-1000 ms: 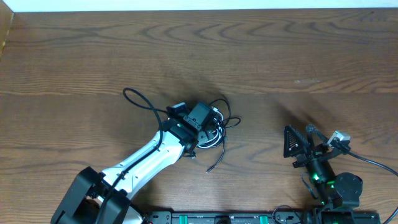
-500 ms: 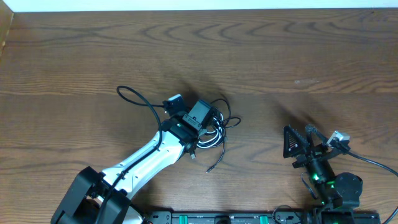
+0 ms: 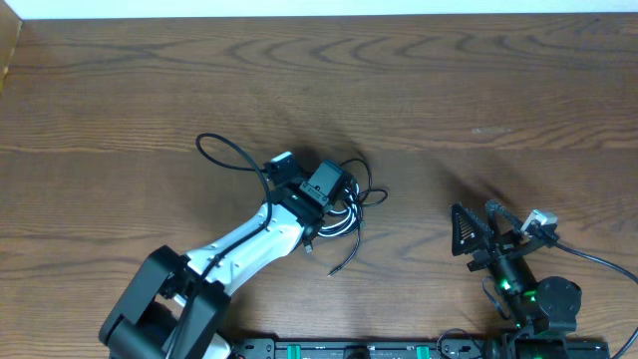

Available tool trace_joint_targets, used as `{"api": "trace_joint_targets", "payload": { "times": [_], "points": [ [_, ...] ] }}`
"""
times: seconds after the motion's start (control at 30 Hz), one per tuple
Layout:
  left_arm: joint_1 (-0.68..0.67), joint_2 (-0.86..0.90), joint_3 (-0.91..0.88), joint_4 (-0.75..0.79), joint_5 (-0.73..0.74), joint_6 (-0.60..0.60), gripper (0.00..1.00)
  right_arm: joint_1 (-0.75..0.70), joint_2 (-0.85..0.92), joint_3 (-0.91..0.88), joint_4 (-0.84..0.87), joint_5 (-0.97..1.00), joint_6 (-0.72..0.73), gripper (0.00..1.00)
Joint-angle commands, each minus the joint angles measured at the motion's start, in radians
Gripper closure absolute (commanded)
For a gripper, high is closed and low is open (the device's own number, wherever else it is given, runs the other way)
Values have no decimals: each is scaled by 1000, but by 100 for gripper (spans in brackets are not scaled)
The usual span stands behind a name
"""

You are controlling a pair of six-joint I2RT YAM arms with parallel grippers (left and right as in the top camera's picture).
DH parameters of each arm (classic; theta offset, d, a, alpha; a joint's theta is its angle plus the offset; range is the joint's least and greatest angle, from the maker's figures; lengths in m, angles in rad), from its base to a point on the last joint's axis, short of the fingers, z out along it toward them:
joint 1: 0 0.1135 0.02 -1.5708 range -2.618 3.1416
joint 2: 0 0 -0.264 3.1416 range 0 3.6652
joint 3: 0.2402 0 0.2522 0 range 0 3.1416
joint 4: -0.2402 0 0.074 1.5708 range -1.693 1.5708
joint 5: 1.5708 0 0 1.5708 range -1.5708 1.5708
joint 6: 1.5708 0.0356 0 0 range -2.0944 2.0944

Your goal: Untangle cables

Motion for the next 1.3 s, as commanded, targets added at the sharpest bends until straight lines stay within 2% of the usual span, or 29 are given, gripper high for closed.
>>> {"api": "trace_joint_targets", "payload": {
  "times": [0.0, 0.17, 0.4, 0.47, 0.53, 0.6, 0.63, 0.7, 0.73, 0.83, 0.93, 1.17, 1.27],
  "points": [
    [5, -81, 3, -25, -29, 44, 92, -4, 2, -2, -5, -20, 10, 1],
    [5, -282, 36, -116, -29, 127, 92, -4, 13, -2, -5, -41, 10, 1],
    [5, -599, 51, -168, 31, 133, 92, -4, 38, -1, 2, -147, 10, 1],
    [5, -656, 51, -182, 56, 133, 92, -4, 38, -1, 13, -151, 55, 1],
    [5, -700, 51, -200, 76, 133, 92, -4, 38, -1, 16, -177, 196, 1],
    [5, -725, 51, -202, 100, 133, 92, -4, 38, -1, 26, -200, 321, 1],
    [5, -733, 51, -196, 116, 133, 92, -4, 38, -1, 35, -211, 319, 1],
    [5, -745, 51, -167, 167, 140, 92, -4, 39, -1, 34, -237, 224, 1],
    [5, -748, 51, -137, 212, 179, 92, -4, 40, -1, 27, -253, 177, 1],
    [5, -747, 51, 2, 452, 412, 92, -4, 53, -1, -9, -272, 129, 1],
    [5, -746, 51, 76, 618, 534, 92, -4, 88, 11, -14, -283, 138, 1],
    [5, -746, 51, 114, 631, 573, 92, -1, 260, 108, -26, -410, 140, 2],
    [5, -745, 51, 172, 631, 511, 92, 16, 360, 133, -4, -485, 140, 1]
  ]
}}
